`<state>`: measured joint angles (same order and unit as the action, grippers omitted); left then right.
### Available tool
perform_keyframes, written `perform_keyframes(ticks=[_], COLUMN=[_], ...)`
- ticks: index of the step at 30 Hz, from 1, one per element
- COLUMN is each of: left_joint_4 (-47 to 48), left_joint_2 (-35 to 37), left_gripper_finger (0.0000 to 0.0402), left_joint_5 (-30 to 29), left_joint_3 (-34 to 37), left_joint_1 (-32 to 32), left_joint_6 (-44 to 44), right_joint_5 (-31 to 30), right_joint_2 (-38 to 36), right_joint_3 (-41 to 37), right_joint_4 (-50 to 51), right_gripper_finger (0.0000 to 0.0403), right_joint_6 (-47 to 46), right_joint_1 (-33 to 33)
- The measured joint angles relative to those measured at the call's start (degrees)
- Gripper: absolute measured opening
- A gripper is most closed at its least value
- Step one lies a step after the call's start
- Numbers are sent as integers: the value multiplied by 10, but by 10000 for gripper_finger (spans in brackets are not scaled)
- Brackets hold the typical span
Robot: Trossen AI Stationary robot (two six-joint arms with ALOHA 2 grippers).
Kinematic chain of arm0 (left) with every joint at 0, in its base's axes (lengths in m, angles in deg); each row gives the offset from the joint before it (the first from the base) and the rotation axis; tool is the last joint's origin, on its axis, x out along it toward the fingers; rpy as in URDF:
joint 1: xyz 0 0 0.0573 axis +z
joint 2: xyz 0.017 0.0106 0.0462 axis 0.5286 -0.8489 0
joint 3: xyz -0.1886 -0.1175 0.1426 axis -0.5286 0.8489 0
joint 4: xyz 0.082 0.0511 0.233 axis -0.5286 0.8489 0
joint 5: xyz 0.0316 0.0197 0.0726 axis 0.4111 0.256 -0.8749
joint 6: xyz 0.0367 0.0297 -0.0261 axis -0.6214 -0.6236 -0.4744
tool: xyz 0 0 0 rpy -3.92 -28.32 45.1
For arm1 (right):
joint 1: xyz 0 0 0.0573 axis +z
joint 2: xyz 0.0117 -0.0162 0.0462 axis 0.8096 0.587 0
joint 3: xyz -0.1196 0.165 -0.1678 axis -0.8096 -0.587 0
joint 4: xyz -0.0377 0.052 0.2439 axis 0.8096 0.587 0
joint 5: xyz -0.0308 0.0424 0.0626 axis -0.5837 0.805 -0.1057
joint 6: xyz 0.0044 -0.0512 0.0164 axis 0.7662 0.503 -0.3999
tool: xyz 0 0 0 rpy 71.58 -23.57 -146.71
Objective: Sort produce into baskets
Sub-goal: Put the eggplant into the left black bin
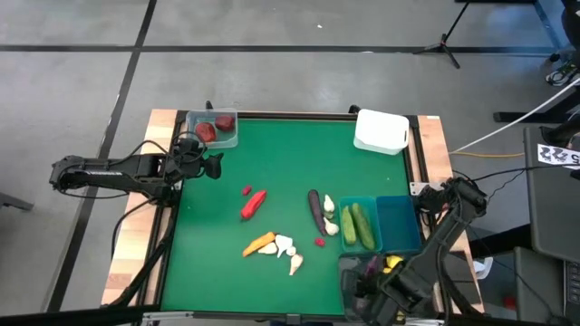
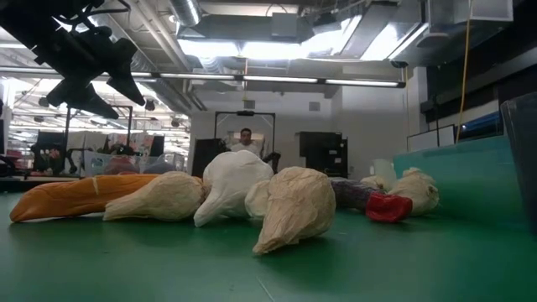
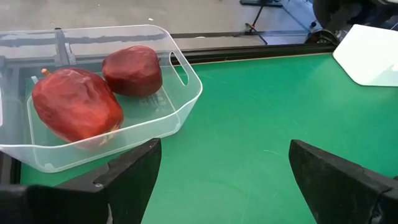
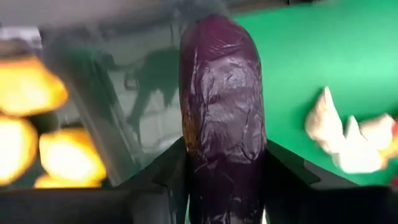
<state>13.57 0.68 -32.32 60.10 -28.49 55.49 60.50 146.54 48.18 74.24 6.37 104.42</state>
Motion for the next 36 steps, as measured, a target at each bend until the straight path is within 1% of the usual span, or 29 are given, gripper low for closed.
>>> perform_keyframes(ticks=[2,11,15,16,20,22,25,28,32,34,36], left_joint_4=[0,0,0,0,1,-1,0,-2,0,-3,-5], left_joint_2=[0,0,0,0,0,0,0,0,0,0,0], left_gripper_finger=[345,345,345,345,345,345,345,345,345,345,345], left_joint_5=[0,0,0,0,-4,-8,-11,-11,-11,-11,-11], left_joint_3=[0,0,0,0,8,17,30,41,46,46,46], left_joint_1=[0,0,0,0,0,0,0,0,0,0,0], left_joint_6=[0,1,-4,-5,-6,-4,18,32,47,49,52], right_joint_5=[14,29,88,94,89,93,95,85,42,39,47], right_joint_2=[0,0,-2,-3,-19,-38,-81,-137,-192,-205,-208], right_joint_3=[-5,-12,-52,-64,-100,-120,-175,-244,-312,-331,-348], right_joint_4=[-14,-18,-21,-20,-23,-49,-84,-185,-317,-358,-368], right_gripper_finger=[156,156,156,156,156,156,156,156,156,156,156], right_joint_6=[3,-10,-74,-87,-87,-87,-95,-117,-117,-120,-138], right_joint_1=[-3,-10,-31,-37,-44,-43,-42,-43,-43,-43,-43])
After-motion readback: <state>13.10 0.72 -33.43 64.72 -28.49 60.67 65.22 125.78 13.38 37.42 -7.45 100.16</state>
